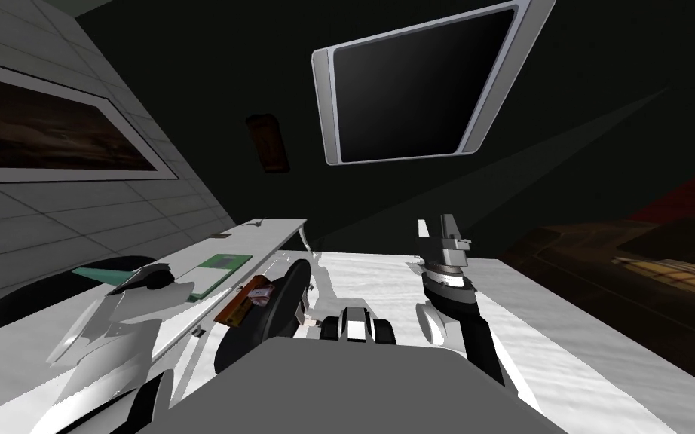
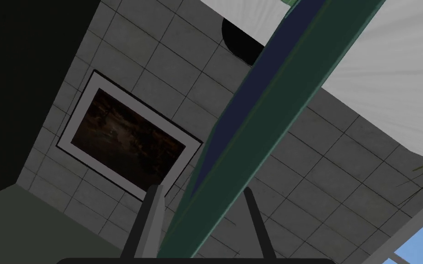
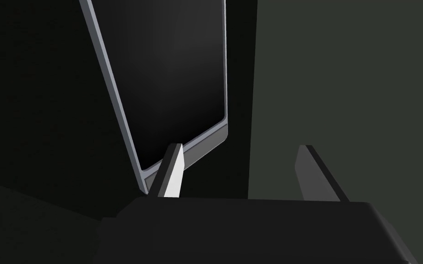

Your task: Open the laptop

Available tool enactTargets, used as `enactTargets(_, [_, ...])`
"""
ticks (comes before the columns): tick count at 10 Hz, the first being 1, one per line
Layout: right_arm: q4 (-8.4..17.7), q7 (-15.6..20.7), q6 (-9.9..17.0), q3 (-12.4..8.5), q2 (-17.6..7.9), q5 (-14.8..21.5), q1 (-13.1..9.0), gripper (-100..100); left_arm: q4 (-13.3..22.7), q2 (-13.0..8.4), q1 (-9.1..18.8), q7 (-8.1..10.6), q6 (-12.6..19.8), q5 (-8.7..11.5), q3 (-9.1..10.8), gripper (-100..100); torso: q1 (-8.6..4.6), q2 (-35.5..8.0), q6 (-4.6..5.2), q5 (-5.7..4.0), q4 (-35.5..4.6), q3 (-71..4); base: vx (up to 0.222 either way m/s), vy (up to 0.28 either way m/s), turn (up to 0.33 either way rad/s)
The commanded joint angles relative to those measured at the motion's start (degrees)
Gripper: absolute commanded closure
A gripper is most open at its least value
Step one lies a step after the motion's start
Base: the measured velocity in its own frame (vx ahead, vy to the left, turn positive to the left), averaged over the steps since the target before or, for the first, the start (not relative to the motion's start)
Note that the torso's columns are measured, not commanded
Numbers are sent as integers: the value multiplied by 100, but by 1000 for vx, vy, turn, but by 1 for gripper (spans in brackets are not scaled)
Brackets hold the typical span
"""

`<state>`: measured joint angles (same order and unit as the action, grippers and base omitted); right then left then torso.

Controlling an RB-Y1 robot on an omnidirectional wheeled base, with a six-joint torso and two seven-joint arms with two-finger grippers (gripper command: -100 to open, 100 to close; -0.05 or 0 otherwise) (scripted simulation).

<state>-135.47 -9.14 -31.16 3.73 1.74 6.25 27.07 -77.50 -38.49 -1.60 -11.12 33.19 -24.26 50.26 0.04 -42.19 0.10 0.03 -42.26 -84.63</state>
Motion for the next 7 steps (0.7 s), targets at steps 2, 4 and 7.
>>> enactTargets(2, [0,0,0,0,0,0,0,0,132,-252,-127,-416,373,-36,-197,100,2,-2,4,3,0,2,46,-6,-91])
enactTargets(4, [0,0,0,0,0,0,0,0,136,-285,-146,-452,418,-37,-209,100,-1,1,7,3,1,1,30,-7,-52])
enactTargets(7, [0,0,0,0,0,0,1,0,353,-397,-365,-851,605,-154,-452,100,18,22,13,25,10,-8,90,5,-40])
